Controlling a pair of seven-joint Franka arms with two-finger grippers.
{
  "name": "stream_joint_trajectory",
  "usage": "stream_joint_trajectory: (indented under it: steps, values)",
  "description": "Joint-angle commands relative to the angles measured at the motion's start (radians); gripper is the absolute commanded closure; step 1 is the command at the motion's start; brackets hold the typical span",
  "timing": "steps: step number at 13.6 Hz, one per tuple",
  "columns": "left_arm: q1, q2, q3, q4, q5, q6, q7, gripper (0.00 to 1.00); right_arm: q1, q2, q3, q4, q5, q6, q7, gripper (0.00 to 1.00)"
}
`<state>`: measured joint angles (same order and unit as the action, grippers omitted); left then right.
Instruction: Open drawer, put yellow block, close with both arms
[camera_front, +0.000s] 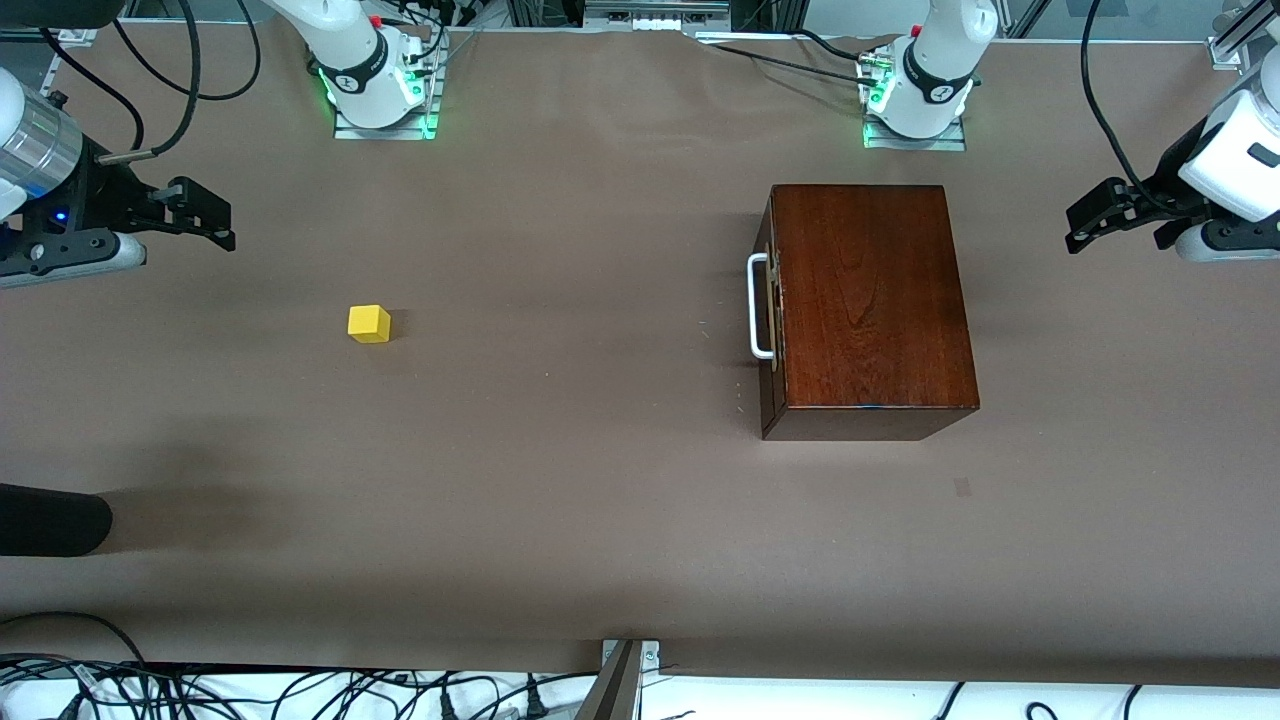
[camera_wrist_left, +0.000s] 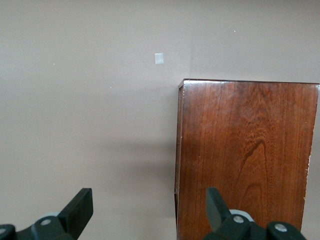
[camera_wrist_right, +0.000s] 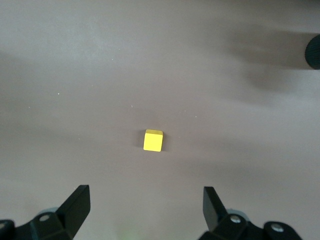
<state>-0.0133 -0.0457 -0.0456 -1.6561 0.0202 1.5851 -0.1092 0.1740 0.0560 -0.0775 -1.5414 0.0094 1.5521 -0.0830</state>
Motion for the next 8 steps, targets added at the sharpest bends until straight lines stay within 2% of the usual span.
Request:
stream_joint_trajectory:
  steps: [1,5,8]
  values:
    - [-0.001,0.01,-0.01,0.025,-0.011,-0.017,-0.004,0.0,-0.011,-0.008,0.013,0.007,-0.008,-0.006,-0.009,0.0]
    - [-0.001,0.012,-0.01,0.025,-0.009,-0.019,-0.003,0.0,-0.011,-0.008,0.013,0.007,-0.008,-0.006,-0.008,0.0]
    - [-0.001,0.013,-0.01,0.024,-0.009,-0.083,-0.001,0.0,-0.011,-0.008,0.013,0.007,-0.008,-0.004,-0.008,0.0]
